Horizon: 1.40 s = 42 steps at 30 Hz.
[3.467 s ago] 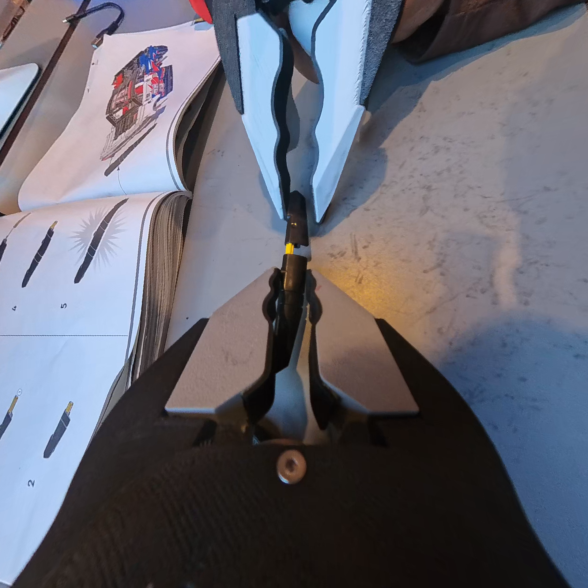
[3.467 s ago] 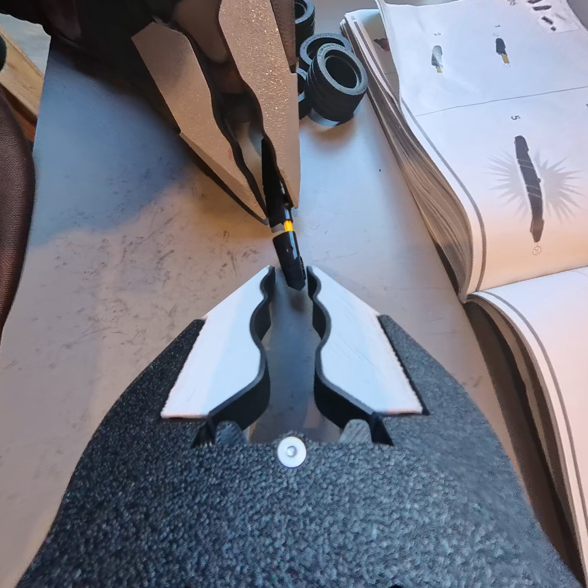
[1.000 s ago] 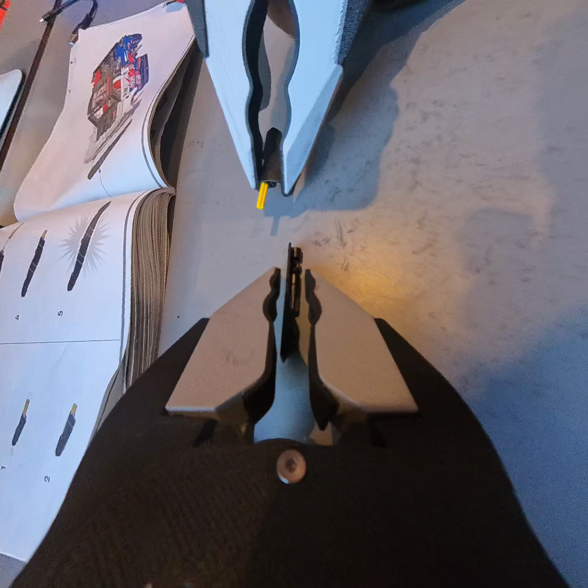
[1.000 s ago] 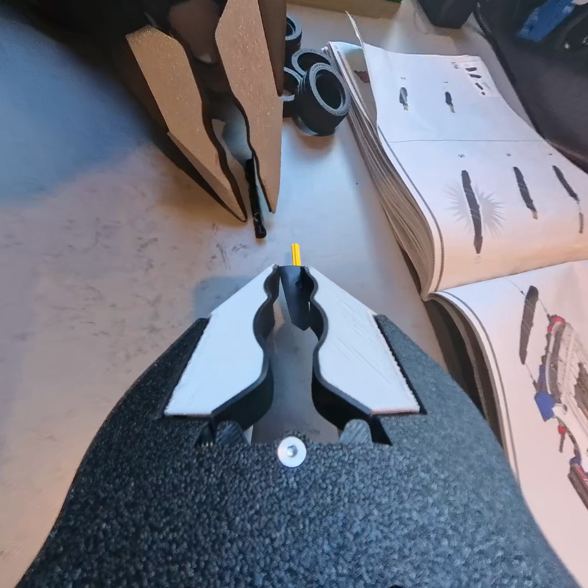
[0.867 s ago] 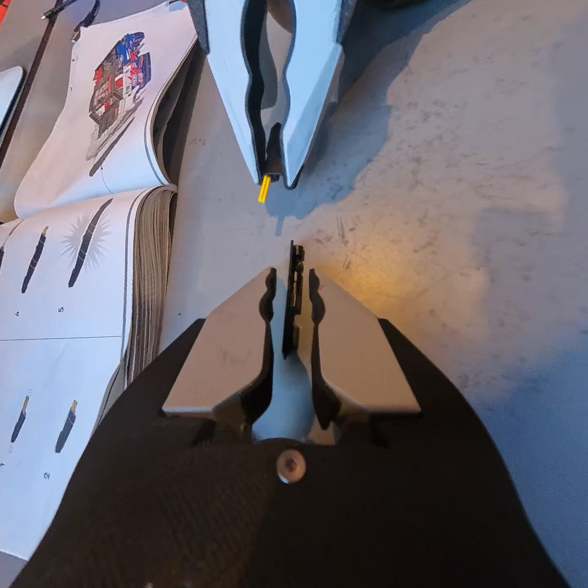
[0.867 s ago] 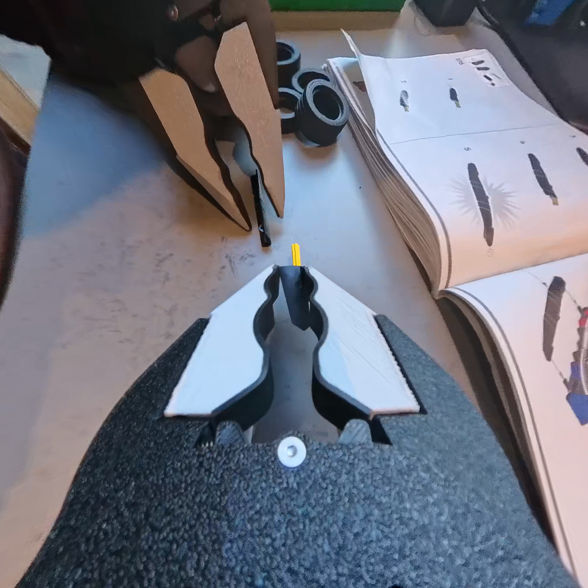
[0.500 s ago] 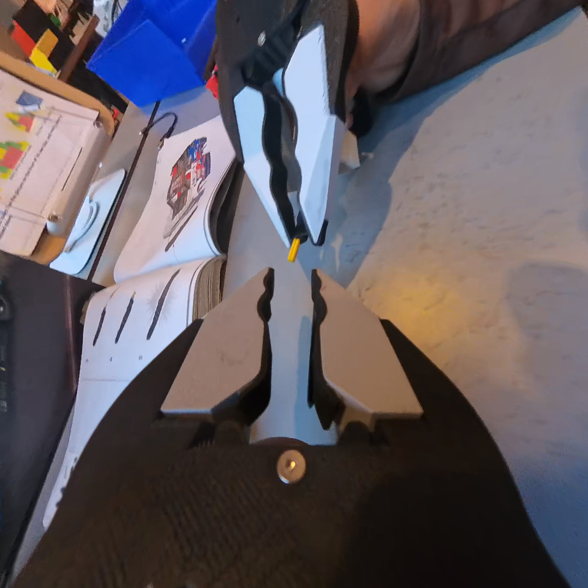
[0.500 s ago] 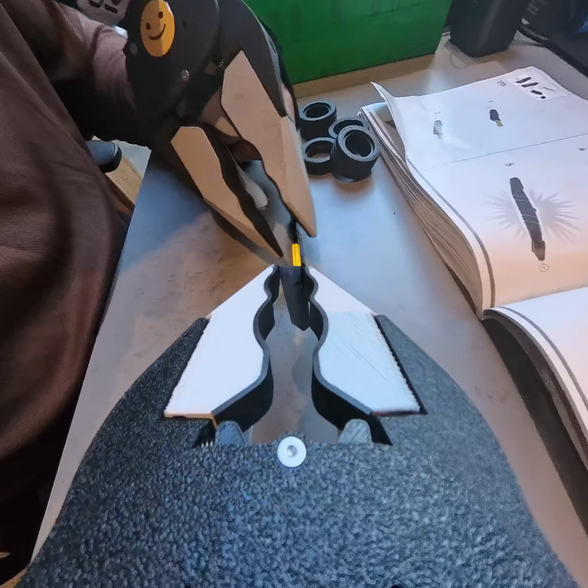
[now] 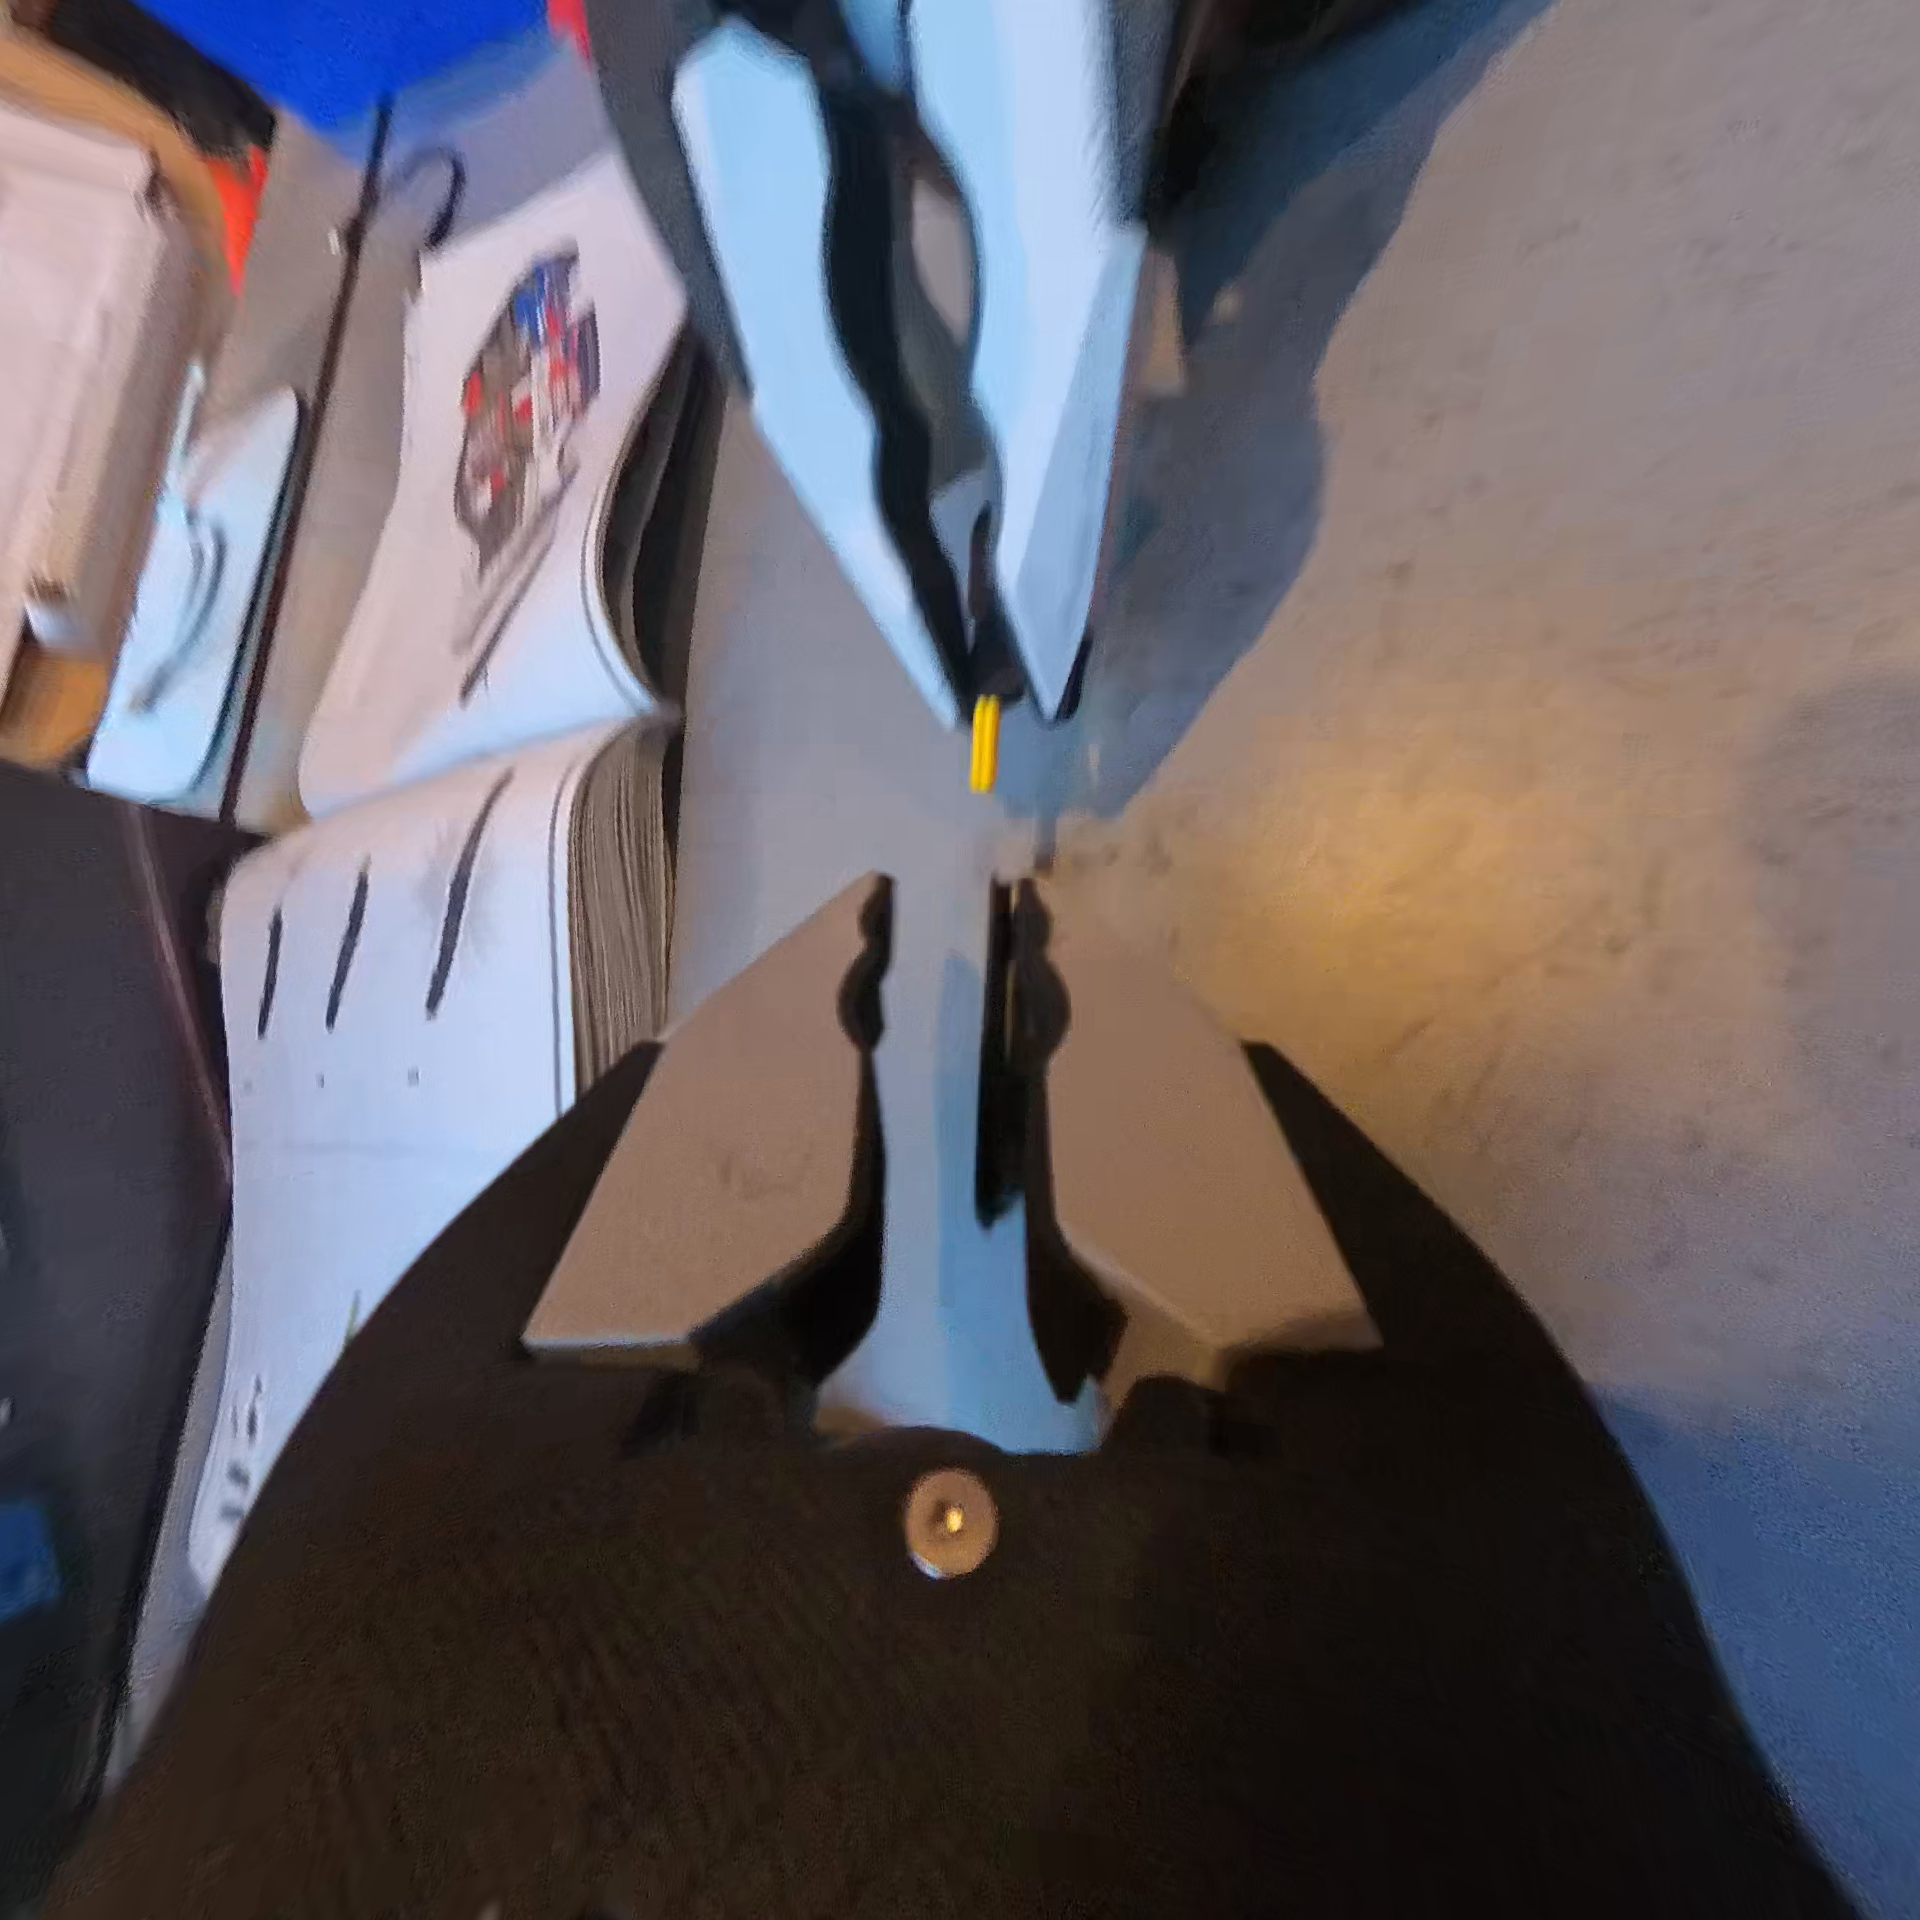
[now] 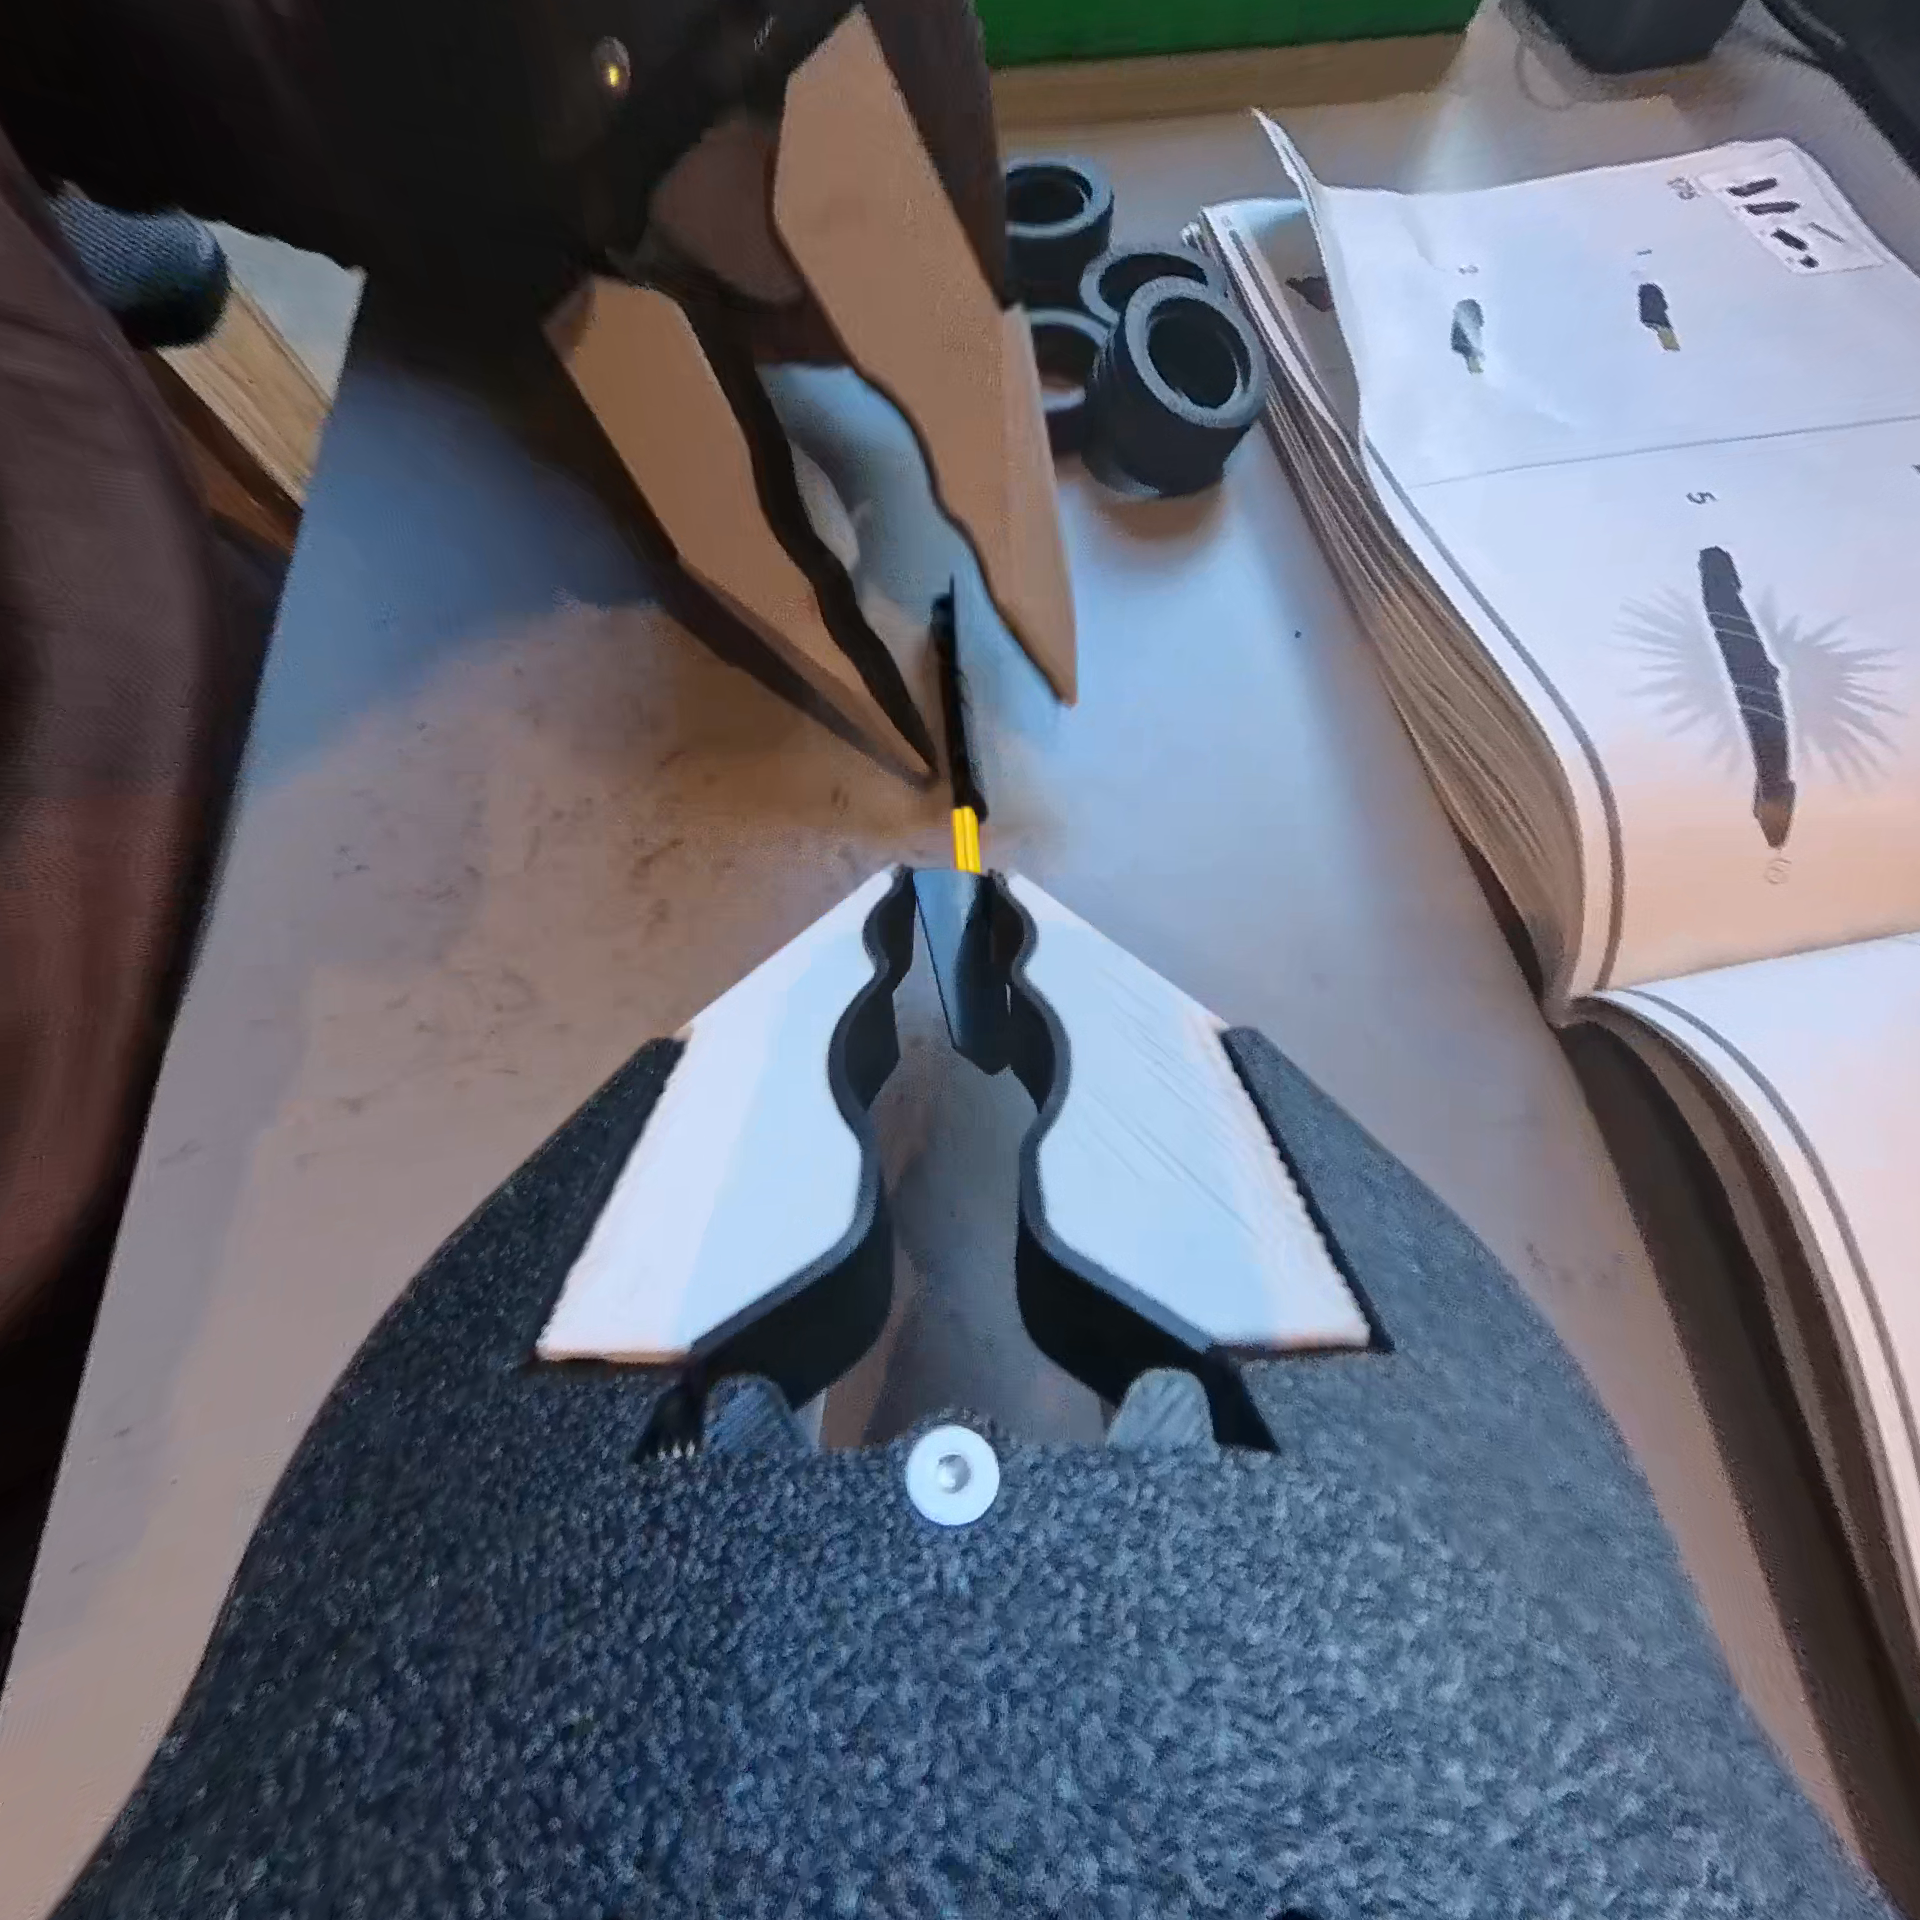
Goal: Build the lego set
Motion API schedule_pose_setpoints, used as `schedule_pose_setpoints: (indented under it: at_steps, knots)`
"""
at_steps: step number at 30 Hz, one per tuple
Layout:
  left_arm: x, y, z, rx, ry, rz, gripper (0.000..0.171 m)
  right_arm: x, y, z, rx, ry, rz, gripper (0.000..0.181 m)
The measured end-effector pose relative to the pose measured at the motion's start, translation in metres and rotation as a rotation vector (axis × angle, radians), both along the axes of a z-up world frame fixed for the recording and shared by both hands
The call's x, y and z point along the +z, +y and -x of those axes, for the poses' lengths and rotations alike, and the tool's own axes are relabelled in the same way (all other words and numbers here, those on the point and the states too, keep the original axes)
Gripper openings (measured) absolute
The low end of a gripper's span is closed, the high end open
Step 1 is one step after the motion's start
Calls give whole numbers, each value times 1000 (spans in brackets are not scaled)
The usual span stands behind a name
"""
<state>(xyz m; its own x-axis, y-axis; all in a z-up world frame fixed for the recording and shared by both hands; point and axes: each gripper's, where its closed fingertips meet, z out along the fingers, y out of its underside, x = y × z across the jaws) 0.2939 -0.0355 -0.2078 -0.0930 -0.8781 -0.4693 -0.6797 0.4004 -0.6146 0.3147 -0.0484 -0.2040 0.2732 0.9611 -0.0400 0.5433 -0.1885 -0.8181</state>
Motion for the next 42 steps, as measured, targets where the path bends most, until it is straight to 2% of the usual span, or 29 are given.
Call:
schedule_pose_setpoints:
  at_steps: [1,2,4,8,10,14,16,19,24,29,34,37,40,42]
  knots:
    - [-6,5,9,39,44,15,29,-2,1,-2,-6,-11,-6,13]
    - [-11,9,17,73,80,32,31,-2,2,-3,-11,-19,-11,13]
    - [-13,9,22,92,76,78,26,-6,4,-7,-24,-48,-23,13]
    - [-18,5,21,71,91,159,5,-16,8,-13,-43,-127,-56,13]
    - [-18,9,22,75,93,110,4,-21,8,-15,-50,-156,-51,13]
    - [-16,19,26,50,150,-199,8,-23,9,-17,-52,-160,-26,14]
    - [-15,15,24,48,156,-256,8,-23,8,-17,-50,-160,-25,14]
    - [-12,0,23,25,116,-222,16,-23,7,-17,-45,-164,-40,14]
    - [-12,-14,28,43,76,-111,18,-22,4,-17,-33,-161,-41,14]
    - [-7,-17,35,93,38,-21,27,-21,4,-17,-35,-154,-39,14]
    - [16,-29,50,187,-42,146,31,-20,3,-18,-37,-145,-37,16]
    - [48,-34,77,260,-132,231,32,-18,3,-18,-32,-130,-38,17]
    - [88,-16,131,400,-200,243,32,-17,2,-18,-28,-125,-45,17]
    - [113,10,186,570,-200,162,31,-17,3,-19,-32,-133,-73,18]
